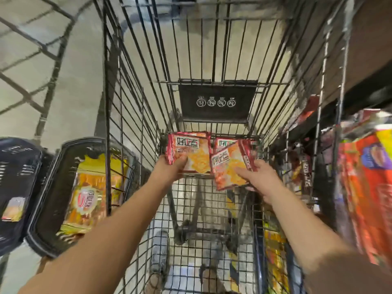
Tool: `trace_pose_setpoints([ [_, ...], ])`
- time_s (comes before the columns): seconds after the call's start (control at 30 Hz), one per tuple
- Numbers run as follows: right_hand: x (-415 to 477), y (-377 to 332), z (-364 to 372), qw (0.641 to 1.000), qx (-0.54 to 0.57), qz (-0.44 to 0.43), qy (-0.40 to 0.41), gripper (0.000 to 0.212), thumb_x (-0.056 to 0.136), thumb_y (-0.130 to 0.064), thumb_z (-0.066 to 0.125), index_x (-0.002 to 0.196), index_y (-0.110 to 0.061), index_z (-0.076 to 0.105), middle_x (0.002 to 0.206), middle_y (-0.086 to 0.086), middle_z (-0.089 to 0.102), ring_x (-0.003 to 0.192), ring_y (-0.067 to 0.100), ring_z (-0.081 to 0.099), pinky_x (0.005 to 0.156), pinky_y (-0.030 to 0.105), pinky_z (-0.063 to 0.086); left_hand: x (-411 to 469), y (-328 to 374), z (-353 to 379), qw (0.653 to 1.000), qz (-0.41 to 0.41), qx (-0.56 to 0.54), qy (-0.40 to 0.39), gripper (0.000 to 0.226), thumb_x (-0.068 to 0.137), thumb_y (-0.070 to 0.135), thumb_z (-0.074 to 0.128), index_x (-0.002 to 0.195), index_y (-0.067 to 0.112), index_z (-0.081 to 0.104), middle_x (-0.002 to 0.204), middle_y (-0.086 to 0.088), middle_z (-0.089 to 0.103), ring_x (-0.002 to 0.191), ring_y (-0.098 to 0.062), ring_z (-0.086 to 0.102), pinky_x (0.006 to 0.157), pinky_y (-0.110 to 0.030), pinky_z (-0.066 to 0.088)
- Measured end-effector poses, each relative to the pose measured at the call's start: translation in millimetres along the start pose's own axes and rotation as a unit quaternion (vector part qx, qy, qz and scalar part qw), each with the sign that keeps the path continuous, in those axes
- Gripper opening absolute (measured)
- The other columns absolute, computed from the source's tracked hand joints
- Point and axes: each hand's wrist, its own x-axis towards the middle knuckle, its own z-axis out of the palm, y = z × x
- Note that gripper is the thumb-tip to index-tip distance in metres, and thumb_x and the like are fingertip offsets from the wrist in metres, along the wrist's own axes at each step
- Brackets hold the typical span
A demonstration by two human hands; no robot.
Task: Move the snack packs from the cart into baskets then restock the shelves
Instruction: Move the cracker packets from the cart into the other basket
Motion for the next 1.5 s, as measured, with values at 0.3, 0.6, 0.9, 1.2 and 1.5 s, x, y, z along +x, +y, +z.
trace_pose_setpoints([
  [0.3, -179, -49, -26, 0.989, 0.025, -0.144, 0.037, 0.053, 0.081, -0.076, 0.057, 0.112, -0.034, 0.058, 0.108, -0.021, 0.063, 0.106, 0.007, 0.060, 0.102, 0.045, 0.049, -170, 36, -44, 0.989, 0.122, -0.078, 0.001, 0.059, 0.079, 0.072, 0.073, 0.122, 0.032, 0.067, 0.114, 0.003, 0.078, 0.104, -0.016, 0.075, 0.105, -0.052, 0.052],
  [0.6, -278, -58, 10, 0.977, 0.130, -0.167, -0.036, 0.080, 0.074, -0.082, 0.061, 0.138, -0.036, 0.057, 0.137, -0.010, 0.063, 0.125, 0.020, 0.060, 0.109, 0.058, 0.043, -276, 9, -132, 0.972, 0.151, -0.162, 0.074, 0.059, 0.081, 0.077, 0.067, 0.127, 0.041, 0.065, 0.120, 0.003, 0.075, 0.108, -0.025, 0.074, 0.095, -0.055, 0.057],
  [0.9, -373, -58, 97, 0.955, 0.091, -0.253, -0.124, 0.074, 0.077, -0.080, 0.062, 0.136, -0.036, 0.058, 0.139, -0.013, 0.060, 0.133, 0.016, 0.054, 0.115, 0.050, 0.037, -377, -55, -225, 0.930, 0.194, -0.288, 0.122, 0.036, 0.095, 0.043, 0.058, 0.123, 0.022, 0.068, 0.114, -0.003, 0.078, 0.105, -0.023, 0.075, 0.086, -0.042, 0.060],
  [1.2, -476, -5, 279, 0.933, 0.034, -0.262, -0.243, 0.031, 0.100, -0.041, 0.056, 0.115, -0.016, 0.068, 0.109, 0.006, 0.075, 0.092, 0.017, 0.067, 0.078, 0.035, 0.048, -496, -229, -367, 0.868, 0.201, -0.388, 0.235, 0.034, 0.099, 0.041, 0.058, 0.127, 0.022, 0.065, 0.116, -0.004, 0.077, 0.104, -0.023, 0.075, 0.083, -0.038, 0.062],
  [1.5, -563, 42, 445, 0.901, -0.024, -0.267, -0.342, 0.037, 0.099, -0.043, 0.058, 0.125, -0.018, 0.065, 0.117, 0.008, 0.074, 0.102, 0.024, 0.071, 0.084, 0.041, 0.055, -594, -352, -474, 0.798, 0.204, -0.433, 0.366, 0.039, 0.097, 0.042, 0.060, 0.131, 0.023, 0.062, 0.116, -0.004, 0.077, 0.102, -0.023, 0.076, 0.081, -0.040, 0.063],
])
